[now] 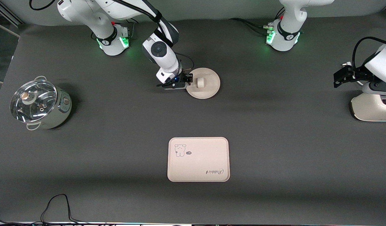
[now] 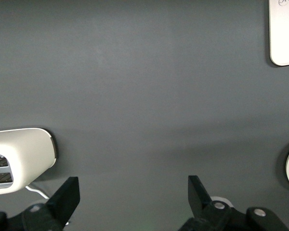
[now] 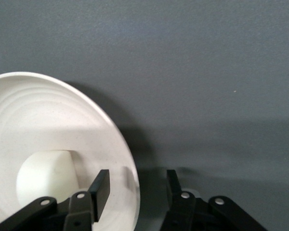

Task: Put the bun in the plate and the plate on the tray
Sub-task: 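Reach the right gripper to the plate rim and grip it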

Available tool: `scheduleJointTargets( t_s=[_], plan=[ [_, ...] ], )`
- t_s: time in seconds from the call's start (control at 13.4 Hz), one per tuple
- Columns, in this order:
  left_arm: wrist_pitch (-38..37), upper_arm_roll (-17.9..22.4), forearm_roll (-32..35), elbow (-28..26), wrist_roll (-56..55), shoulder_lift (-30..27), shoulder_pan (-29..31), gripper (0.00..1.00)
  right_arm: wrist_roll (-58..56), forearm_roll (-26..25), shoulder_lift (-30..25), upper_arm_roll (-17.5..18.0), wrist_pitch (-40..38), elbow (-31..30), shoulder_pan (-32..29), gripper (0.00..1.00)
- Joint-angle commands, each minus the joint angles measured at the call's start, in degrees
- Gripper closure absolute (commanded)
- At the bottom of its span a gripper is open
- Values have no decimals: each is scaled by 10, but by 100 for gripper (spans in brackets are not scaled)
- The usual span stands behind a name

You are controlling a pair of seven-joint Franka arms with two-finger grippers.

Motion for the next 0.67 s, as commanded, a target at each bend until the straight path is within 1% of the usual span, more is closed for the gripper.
scheduleJointTargets(
  t_s=[0.0, 0.07, 0.22, 0.37, 0.6],
  plan=[
    [-5, -5, -10, -2, 8, -7, 8, 0, -4, 8, 2, -9, 8, 7, 16, 57],
    [-5, -4, -10, -2, 8, -5, 8, 0, -5, 7, 2, -9, 8, 8, 16, 61],
    [-7, -4, -11, -2, 7, -5, 10, 0, -6, 4, 2, -9, 8, 9, 16, 73],
    [-9, -4, -11, 0, 7, -4, 11, 0, -8, 3, 2, -10, 9, 9, 17, 79],
    [-12, -3, -11, 0, 9, -3, 12, 0, -16, -6, 2, -10, 9, 9, 16, 92]
  ],
)
